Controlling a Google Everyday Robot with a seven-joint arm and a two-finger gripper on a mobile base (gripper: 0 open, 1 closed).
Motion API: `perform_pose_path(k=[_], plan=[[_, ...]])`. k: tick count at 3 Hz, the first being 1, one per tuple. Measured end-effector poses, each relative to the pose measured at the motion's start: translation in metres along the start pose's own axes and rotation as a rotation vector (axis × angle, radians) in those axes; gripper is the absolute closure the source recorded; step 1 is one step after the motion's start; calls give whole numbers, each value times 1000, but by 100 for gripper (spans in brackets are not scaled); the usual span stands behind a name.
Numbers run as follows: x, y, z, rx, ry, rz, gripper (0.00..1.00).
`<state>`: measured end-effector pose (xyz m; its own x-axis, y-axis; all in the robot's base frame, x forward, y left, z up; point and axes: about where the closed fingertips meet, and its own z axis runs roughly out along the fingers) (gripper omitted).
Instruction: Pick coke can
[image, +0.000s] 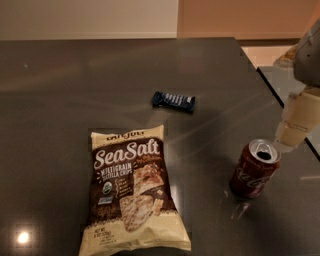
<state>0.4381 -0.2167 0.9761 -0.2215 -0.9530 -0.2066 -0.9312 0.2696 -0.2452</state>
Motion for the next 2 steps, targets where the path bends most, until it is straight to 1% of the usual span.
perform_pose_path(k=[1, 2], plan=[[0, 0, -1, 2, -1, -1, 0], [3, 8, -1, -19, -29, -23, 0]])
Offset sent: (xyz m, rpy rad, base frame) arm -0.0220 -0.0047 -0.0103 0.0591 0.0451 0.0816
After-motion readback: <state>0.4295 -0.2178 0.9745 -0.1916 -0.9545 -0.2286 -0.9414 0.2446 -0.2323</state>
